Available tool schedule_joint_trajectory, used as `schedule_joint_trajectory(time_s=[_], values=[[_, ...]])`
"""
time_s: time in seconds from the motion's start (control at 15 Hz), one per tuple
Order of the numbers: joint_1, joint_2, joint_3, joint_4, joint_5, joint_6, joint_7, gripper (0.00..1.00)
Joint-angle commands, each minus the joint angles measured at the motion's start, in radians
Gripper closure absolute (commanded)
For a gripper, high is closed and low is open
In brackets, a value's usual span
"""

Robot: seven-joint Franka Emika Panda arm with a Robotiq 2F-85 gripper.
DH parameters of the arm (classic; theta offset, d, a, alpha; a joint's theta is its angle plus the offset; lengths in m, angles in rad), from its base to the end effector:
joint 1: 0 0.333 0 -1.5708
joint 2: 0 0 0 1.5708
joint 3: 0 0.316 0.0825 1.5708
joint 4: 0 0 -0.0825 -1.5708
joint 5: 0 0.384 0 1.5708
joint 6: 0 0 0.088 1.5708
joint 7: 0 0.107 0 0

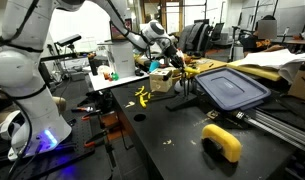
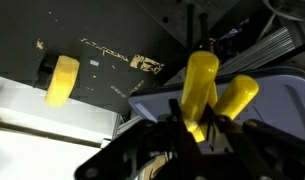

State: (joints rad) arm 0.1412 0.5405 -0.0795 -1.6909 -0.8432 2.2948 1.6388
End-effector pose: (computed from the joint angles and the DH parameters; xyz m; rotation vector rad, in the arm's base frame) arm 0.6858 0.0323 0.2973 2.3090 -1.2664 0.7487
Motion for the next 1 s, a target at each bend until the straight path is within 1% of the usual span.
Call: schedule_joint_trajectory(time_s=[0.0,0.53,0.93], values=[[0.023,0.009,-0.020,0.027,-0.016,-0.018,0.026,0.94],[0.022,0.024,-0.016,0.032,-0.022,-0.017,0.018,0.94],[-0.002,0.041,-0.002,0.035,0.029,0.011,0.003,0.94]])
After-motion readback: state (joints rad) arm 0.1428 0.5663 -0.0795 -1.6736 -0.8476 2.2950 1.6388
